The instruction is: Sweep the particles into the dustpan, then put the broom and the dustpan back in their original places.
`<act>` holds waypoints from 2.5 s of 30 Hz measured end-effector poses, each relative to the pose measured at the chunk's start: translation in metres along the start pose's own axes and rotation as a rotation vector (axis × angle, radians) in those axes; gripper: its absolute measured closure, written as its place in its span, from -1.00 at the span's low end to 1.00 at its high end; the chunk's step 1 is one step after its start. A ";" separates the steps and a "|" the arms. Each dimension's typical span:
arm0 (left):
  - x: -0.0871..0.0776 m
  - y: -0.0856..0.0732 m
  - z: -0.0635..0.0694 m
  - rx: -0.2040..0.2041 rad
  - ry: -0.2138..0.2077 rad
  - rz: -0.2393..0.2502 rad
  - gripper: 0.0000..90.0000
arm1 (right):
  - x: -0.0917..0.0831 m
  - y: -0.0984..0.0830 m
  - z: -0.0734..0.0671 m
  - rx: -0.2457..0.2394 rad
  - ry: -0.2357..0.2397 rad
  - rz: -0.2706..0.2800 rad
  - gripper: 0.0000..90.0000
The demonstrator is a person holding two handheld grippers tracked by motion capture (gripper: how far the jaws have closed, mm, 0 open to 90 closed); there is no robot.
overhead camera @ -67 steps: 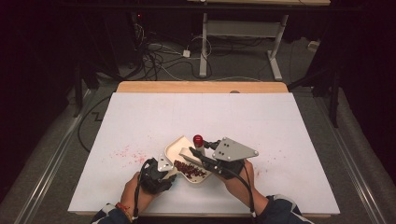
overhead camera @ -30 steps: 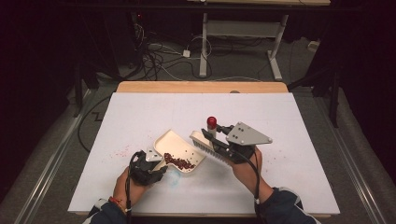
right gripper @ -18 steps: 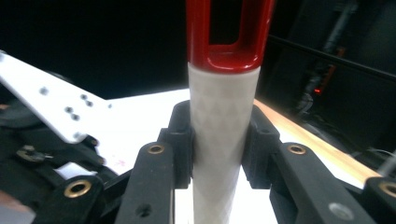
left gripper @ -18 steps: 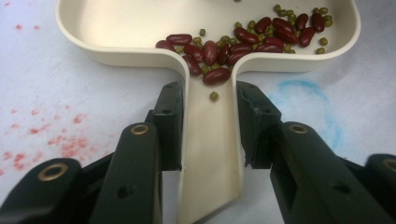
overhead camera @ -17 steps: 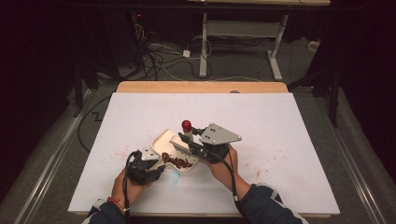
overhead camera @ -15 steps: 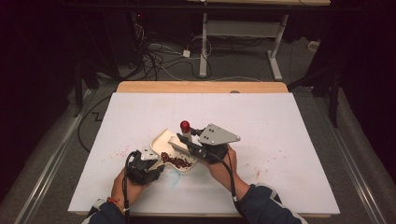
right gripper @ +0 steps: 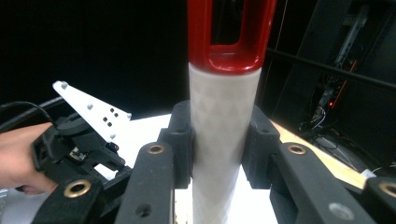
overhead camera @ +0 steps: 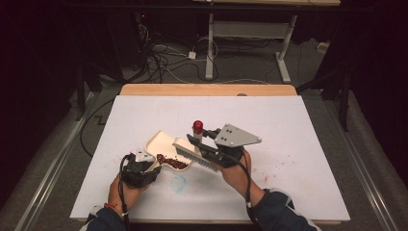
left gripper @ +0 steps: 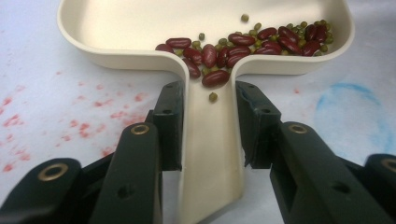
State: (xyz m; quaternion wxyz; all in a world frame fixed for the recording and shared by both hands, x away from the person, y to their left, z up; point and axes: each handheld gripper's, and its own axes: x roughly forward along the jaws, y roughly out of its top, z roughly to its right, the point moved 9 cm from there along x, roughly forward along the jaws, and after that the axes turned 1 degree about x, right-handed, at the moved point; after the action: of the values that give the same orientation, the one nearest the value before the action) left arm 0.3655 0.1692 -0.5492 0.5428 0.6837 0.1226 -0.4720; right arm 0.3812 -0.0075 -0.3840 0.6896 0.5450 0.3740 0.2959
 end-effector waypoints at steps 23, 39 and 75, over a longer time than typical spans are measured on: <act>-0.002 -0.004 -0.031 -0.092 0.075 0.021 0.41 | -0.172 -0.029 0.081 0.081 -0.012 -0.088 0.54; -0.013 -0.008 -0.047 -0.144 0.103 0.050 0.41 | -0.190 -0.043 0.076 0.075 0.033 -0.182 0.54; -0.033 0.009 -0.009 0.100 0.059 0.263 -0.13 | -0.111 -0.084 0.174 0.219 -0.037 -0.337 0.34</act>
State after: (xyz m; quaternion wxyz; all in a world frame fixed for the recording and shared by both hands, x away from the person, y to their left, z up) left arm 0.3584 0.1847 -0.5179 0.5613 0.7337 0.0242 -0.3820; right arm 0.4668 -0.2098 -0.4228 0.6725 0.5518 0.4773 0.1237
